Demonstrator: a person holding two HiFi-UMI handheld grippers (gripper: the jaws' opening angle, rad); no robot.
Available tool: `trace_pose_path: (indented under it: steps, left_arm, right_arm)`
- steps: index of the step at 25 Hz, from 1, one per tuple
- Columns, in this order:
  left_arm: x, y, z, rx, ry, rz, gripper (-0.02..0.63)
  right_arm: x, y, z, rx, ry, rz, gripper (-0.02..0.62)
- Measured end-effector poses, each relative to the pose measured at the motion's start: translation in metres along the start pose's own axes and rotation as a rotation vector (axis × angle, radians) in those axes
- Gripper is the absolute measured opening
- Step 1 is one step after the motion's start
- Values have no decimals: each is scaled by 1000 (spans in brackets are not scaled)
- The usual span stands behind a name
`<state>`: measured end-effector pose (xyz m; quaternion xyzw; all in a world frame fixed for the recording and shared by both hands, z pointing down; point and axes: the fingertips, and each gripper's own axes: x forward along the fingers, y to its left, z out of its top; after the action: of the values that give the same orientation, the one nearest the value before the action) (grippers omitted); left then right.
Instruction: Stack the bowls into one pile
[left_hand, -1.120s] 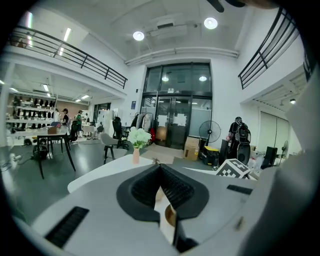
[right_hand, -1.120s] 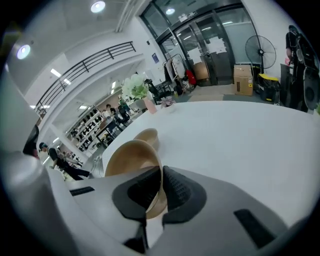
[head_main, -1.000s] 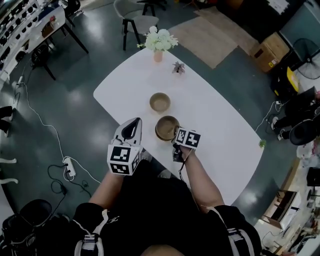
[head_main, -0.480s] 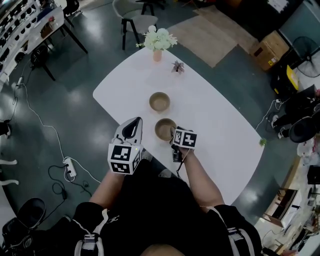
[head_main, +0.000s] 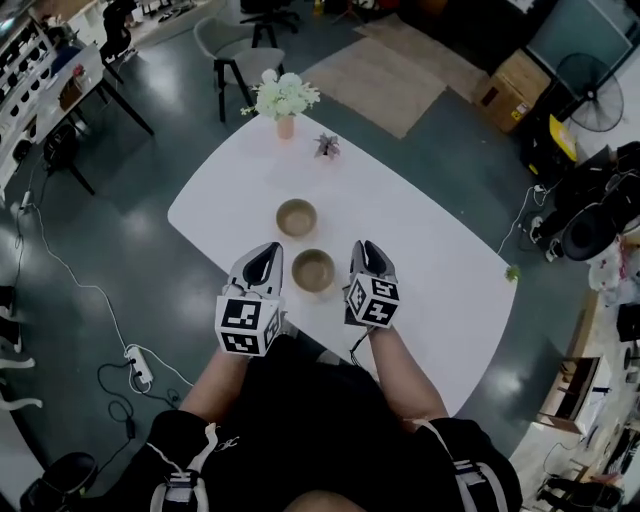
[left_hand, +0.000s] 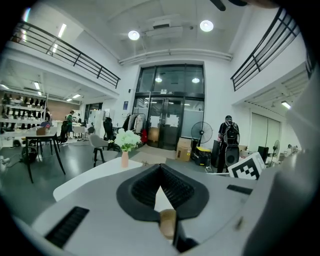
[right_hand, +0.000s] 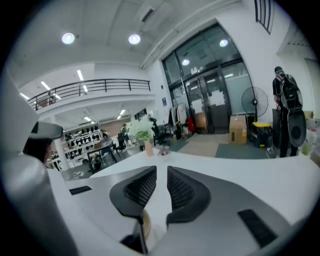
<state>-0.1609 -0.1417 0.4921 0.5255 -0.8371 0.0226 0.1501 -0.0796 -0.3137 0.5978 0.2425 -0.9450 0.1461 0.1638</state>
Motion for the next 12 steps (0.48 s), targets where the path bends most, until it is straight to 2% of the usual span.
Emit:
trace_pose_path:
  steps: [6, 9, 12]
  left_arm:
    - [21, -44, 23, 32, -24, -117, 14]
    - [35, -71, 32, 54, -39, -191, 14]
    - [45, -100, 40, 77, -46, -263, 14]
  right_arm:
    - [-68, -32, 86, -82, -271, -138, 25]
    - [-101, -54, 111, -87, -366, -223, 17]
    - [-133, -78, 123, -95, -416, -312, 15]
